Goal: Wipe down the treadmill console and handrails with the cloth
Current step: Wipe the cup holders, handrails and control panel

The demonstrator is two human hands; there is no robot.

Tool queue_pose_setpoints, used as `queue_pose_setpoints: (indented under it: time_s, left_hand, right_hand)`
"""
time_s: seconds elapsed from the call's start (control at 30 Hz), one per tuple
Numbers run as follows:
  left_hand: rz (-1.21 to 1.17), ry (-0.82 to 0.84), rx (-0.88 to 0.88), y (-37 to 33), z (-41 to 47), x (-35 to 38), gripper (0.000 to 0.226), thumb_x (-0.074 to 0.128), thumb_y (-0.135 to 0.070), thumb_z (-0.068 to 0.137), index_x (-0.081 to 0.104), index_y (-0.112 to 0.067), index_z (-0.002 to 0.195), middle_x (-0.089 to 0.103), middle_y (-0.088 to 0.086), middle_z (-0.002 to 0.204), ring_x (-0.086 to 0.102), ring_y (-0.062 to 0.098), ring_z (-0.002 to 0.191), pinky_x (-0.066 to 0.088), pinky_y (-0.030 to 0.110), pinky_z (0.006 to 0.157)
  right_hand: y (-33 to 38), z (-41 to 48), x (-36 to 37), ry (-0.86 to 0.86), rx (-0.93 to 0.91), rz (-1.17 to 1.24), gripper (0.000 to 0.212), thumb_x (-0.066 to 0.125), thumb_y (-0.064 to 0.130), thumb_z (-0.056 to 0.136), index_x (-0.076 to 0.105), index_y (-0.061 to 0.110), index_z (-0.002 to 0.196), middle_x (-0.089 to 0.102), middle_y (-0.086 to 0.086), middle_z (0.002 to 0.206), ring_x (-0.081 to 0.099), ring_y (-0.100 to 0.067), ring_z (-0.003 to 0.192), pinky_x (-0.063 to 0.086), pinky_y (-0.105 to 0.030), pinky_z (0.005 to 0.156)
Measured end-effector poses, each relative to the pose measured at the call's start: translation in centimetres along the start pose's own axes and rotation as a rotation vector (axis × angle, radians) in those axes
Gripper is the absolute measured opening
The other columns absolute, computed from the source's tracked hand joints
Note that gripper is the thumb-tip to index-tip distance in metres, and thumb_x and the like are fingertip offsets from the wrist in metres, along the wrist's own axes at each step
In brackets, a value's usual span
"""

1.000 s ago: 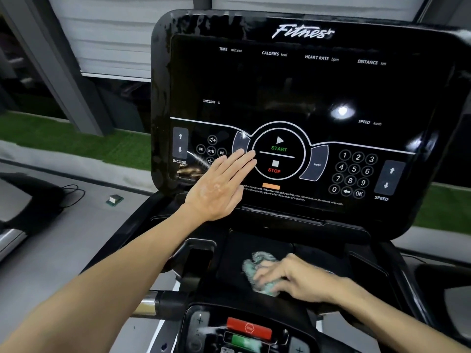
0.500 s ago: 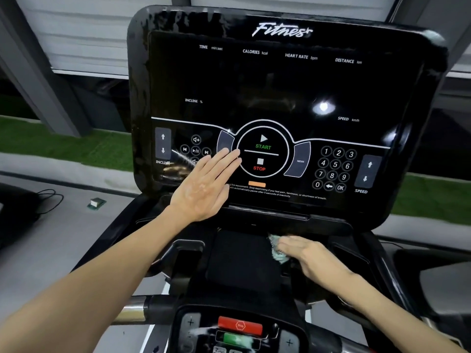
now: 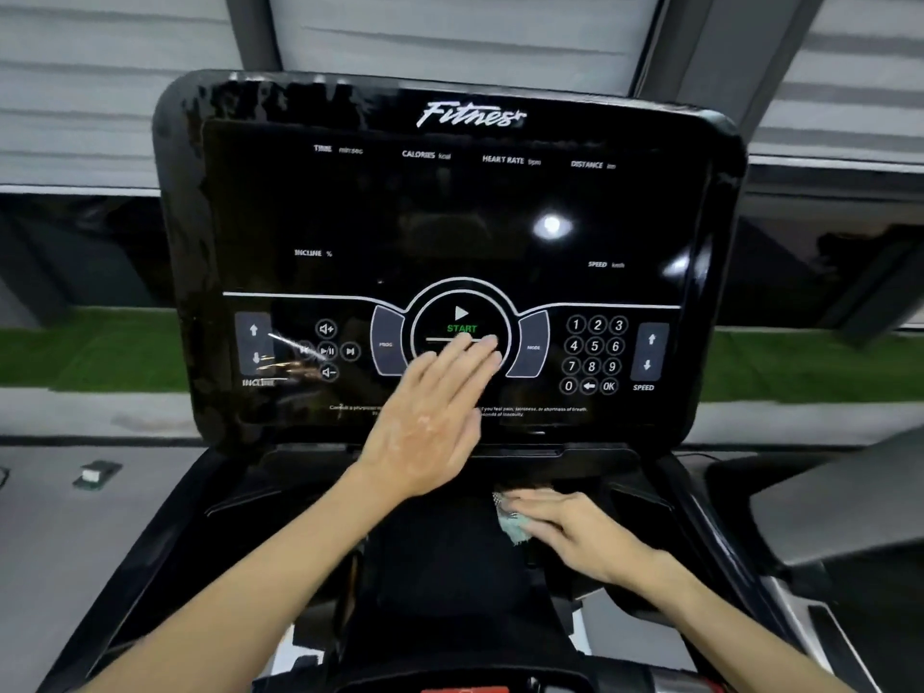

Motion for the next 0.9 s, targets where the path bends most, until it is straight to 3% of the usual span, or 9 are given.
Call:
queue_pose_setpoints:
  time_s: [0.17,0.23,0.33,0.47,0.73,0.83,0.9]
  left_hand:
    - [-0.081,0.045,0.041,-5.4,4.7,2.8,0.059,0.041,-0.023,0.095,0.029,-0.005,0.150,0.027,0.008,0.158,0.022,0.023,0.147,0.022,0.039,0.117]
    - [-0.092,0.072,0.062,-7.0,5.4,4.0,0.059,0.039,-0.024,0.096,0.027,-0.005,0.151,0.024,0.007,0.159,0.019,0.023,0.147,0.020,0.038,0.119]
    - [-0.063,0.091,0.109,-9.1,5.7,5.3,0.059,0.039,-0.024,0.096,0.026,-0.006,0.151,0.023,0.006,0.160,0.018,0.022,0.148,0.019,0.037,0.119]
    - [-0.006,0.122,0.133,-10.8,5.8,6.9,0.058,0.037,-0.024,0.097,0.026,-0.006,0.151,0.021,0.006,0.161,0.018,0.023,0.148,0.022,0.039,0.119]
    - [0.118,0.114,0.095,-11.1,6.2,7.7,0.054,0.030,-0.022,0.100,0.023,-0.005,0.151,0.021,0.007,0.160,0.021,0.023,0.147,0.023,0.040,0.117]
    - [0.123,0.114,0.095,-10.7,6.0,7.3,0.053,0.034,-0.019,0.099,0.027,-0.004,0.150,0.026,0.007,0.159,0.023,0.023,0.146,0.023,0.038,0.117]
    - [0.170,0.133,0.105,-9.8,5.7,7.0,0.054,0.035,-0.018,0.099,0.026,-0.005,0.151,0.025,0.006,0.159,0.022,0.022,0.147,0.018,0.038,0.118]
  right_hand:
    - [-4.3,-4.9,-1.7,-0.057,0.185,0.034,0.038,0.047,0.031,0.099,0.050,0.025,0.136,0.041,0.022,0.140,0.029,0.010,0.136,0.020,-0.027,0.119]
    - [-4.6,-5.4,-1.5,-0.062,0.205,0.027,0.039,0.047,0.031,0.100,0.048,0.026,0.138,0.041,0.017,0.144,0.027,0.009,0.137,0.021,-0.031,0.119]
    - [-3.3,-4.1,-1.0,-0.022,0.125,-0.026,0.040,0.045,0.026,0.102,0.045,0.024,0.142,0.037,0.009,0.150,0.023,0.000,0.142,0.017,-0.030,0.120]
    - [-1.1,-1.8,-0.7,0.000,0.004,-0.016,0.039,0.045,0.023,0.102,0.048,0.021,0.141,0.043,0.008,0.148,0.029,0.000,0.140,0.022,-0.024,0.117]
    - [-7.7,-7.4,-2.6,0.046,0.052,0.055,0.040,0.044,0.023,0.102,0.046,0.024,0.142,0.036,0.011,0.150,0.023,-0.001,0.143,0.016,-0.029,0.120]
    - [-5.8,-6.4,-2.1,0.086,-0.089,-0.127,0.047,0.029,0.035,0.103,0.042,0.020,0.145,0.034,0.006,0.153,0.023,-0.012,0.145,0.009,-0.020,0.119]
    - [-3.5,-4.3,-1.6,0.106,-0.217,-0.199,0.050,0.027,0.037,0.102,0.044,0.017,0.143,0.040,0.001,0.151,0.032,-0.015,0.141,0.014,-0.016,0.116]
Point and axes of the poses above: each hand's wrist, its own z-axis towards the middle knuckle, its own x-axis out of the palm, y = z × x, the point moved 9 cm from there along z, towards the middle knuckle
